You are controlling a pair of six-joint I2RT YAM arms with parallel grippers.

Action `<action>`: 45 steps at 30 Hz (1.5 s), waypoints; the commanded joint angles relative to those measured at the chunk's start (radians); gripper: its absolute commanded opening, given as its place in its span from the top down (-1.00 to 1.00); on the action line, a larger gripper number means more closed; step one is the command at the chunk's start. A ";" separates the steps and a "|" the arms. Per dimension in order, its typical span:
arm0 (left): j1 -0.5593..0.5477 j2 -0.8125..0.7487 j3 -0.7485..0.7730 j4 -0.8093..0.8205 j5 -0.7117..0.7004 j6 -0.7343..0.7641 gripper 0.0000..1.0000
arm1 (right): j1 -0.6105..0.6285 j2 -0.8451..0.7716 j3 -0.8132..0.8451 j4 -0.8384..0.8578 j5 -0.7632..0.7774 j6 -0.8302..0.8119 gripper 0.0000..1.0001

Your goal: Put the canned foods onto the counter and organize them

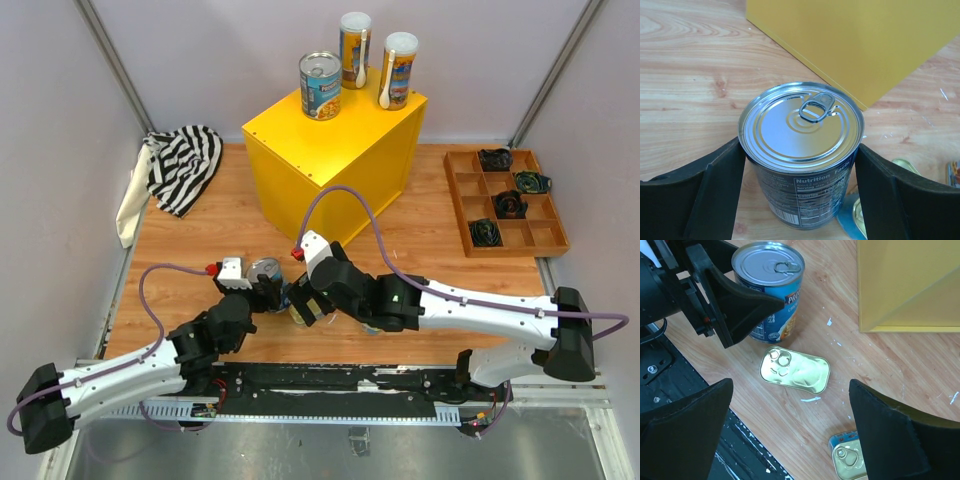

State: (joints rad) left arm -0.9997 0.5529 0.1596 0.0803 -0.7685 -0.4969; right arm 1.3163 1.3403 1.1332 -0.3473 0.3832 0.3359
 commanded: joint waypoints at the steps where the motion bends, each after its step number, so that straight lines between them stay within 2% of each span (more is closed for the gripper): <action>1: -0.042 -0.011 -0.023 0.189 -0.192 -0.035 0.39 | 0.018 -0.027 -0.023 0.015 0.032 0.017 -1.00; 6: -0.108 0.012 -0.047 0.199 -0.232 -0.052 0.24 | 0.018 -0.033 -0.046 0.025 0.027 0.024 -1.00; 11: -0.152 0.032 -0.057 0.205 -0.200 -0.064 -0.19 | 0.018 -0.036 -0.055 0.032 0.027 0.025 -1.00; 13: -0.158 0.039 -0.054 0.197 -0.170 -0.073 -0.29 | 0.018 -0.035 -0.053 0.034 0.026 0.028 -1.00; 24: -0.182 0.022 -0.051 0.124 -0.096 -0.115 -0.56 | 0.018 -0.036 -0.062 0.040 0.022 0.040 -1.00; 42: -0.195 0.107 -0.042 0.087 -0.064 -0.193 -0.71 | 0.018 -0.046 -0.080 0.056 0.020 0.042 -1.00; 44: -0.194 0.114 -0.039 0.076 -0.064 -0.209 -0.97 | 0.018 -0.050 -0.086 0.060 0.020 0.042 -1.00; 45: -0.194 0.119 -0.037 0.073 -0.064 -0.212 -0.99 | 0.018 -0.051 -0.089 0.062 0.023 0.042 -1.00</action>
State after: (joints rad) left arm -1.1751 0.6441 0.1158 0.2089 -0.8742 -0.6407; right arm 1.3163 1.3178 1.0618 -0.3099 0.3927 0.3668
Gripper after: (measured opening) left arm 0.961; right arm 0.998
